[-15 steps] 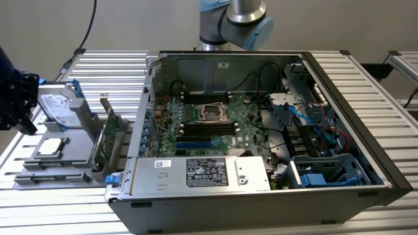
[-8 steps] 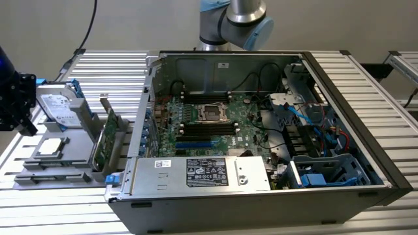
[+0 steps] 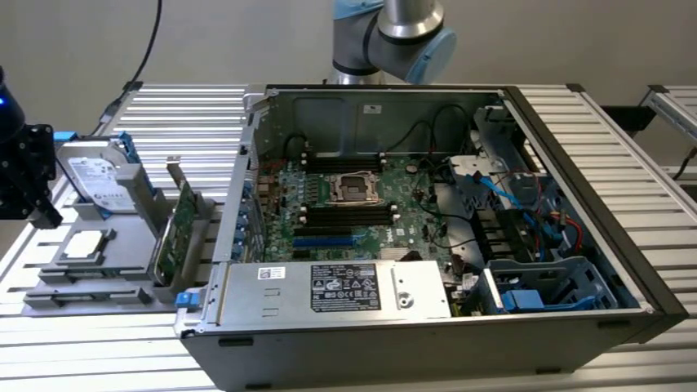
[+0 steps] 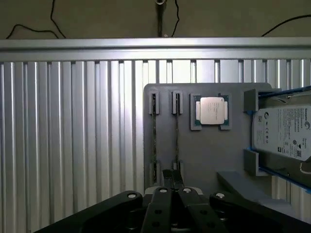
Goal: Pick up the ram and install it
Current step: 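Pick up the ram and move it above insertion slot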
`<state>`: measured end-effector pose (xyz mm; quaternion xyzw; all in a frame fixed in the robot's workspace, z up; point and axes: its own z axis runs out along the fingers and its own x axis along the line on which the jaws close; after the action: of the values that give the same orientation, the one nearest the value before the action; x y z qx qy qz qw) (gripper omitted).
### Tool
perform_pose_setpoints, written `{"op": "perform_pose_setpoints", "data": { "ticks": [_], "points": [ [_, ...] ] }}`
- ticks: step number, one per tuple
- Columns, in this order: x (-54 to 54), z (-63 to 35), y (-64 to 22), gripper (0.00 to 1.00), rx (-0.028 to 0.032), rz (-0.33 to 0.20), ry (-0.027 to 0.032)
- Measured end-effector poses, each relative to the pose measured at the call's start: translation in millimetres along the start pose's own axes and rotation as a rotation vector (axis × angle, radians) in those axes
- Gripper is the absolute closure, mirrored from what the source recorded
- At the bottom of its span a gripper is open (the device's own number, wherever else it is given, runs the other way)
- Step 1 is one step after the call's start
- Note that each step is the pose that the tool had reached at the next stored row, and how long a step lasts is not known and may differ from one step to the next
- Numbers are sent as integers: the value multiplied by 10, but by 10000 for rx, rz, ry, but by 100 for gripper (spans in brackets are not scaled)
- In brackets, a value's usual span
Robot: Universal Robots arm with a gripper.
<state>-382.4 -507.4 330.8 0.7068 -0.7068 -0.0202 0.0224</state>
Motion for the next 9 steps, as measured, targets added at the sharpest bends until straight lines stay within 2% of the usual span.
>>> {"op": "perform_pose_setpoints", "data": {
  "ticks": [9],
  "points": [
    [0,0,0,89,0,-2,1]
  ]
}}
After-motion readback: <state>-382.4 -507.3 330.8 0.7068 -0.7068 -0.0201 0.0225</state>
